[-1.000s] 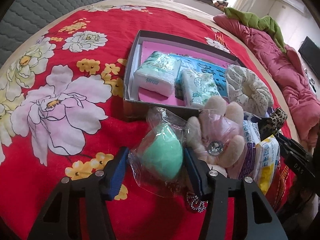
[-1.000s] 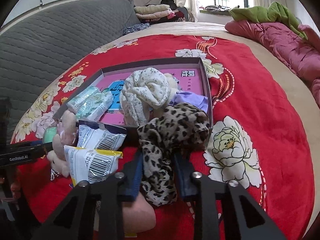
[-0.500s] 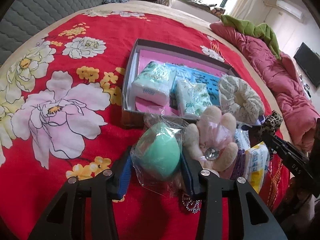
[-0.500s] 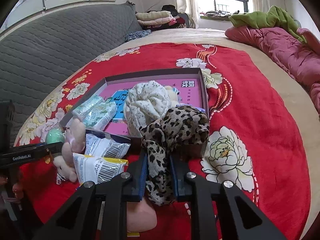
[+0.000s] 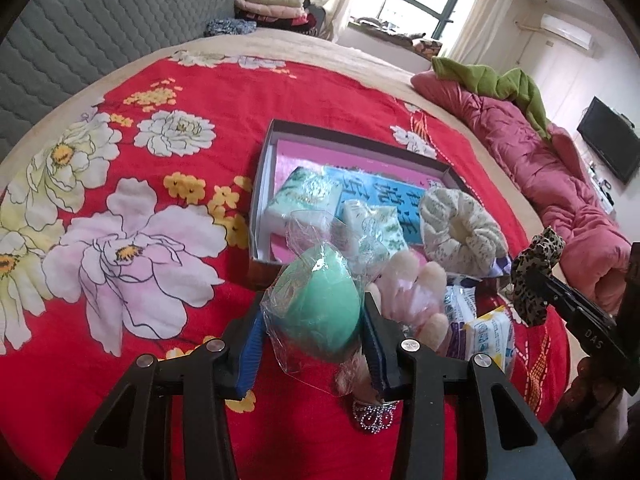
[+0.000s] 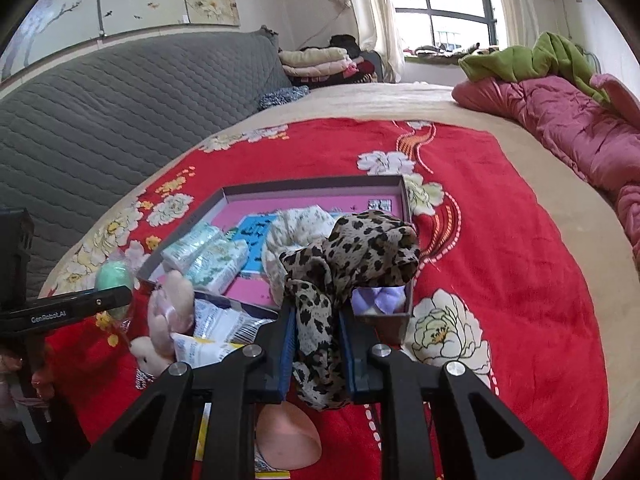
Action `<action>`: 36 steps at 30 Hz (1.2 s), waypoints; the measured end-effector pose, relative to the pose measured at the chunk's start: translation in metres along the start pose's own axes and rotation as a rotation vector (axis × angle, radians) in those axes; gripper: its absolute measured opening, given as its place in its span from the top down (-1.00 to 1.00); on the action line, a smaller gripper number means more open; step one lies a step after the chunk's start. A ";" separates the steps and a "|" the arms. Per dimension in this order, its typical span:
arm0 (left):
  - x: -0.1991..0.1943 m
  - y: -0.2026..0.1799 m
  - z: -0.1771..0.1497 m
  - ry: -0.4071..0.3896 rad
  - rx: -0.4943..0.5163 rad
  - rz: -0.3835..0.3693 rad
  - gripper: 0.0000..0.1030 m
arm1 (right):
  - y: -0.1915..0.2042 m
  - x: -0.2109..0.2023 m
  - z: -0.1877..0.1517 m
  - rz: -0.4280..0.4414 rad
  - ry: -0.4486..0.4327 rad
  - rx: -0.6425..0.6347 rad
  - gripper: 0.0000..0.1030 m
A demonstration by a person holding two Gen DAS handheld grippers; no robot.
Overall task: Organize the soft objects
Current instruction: 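Close left gripper on the bagged green sponge while right gripper grasps the leopard scrunchie, then carry the green sponge and leopard scrunchie up and over the pink box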
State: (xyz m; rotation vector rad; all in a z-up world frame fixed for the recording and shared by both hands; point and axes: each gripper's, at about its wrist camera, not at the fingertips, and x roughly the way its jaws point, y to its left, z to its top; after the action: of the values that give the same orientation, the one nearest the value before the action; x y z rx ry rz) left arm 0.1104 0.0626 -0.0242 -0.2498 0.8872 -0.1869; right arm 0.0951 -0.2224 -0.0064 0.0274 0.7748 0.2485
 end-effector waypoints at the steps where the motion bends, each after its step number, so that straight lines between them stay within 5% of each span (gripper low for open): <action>1: -0.001 -0.001 0.000 -0.006 0.003 0.000 0.13 | 0.001 -0.001 0.000 0.003 -0.005 -0.002 0.61; 15: -0.013 -0.016 0.015 -0.095 0.082 0.004 0.13 | 0.010 -0.018 0.014 0.034 -0.093 -0.032 0.61; 36: 0.004 -0.007 0.039 -0.108 0.056 0.011 0.13 | 0.030 -0.005 0.036 0.106 -0.160 -0.087 0.61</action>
State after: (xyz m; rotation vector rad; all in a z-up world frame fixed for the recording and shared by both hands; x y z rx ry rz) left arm 0.1429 0.0599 -0.0015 -0.2017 0.7746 -0.1862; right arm 0.1103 -0.1924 0.0258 0.0057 0.6038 0.3762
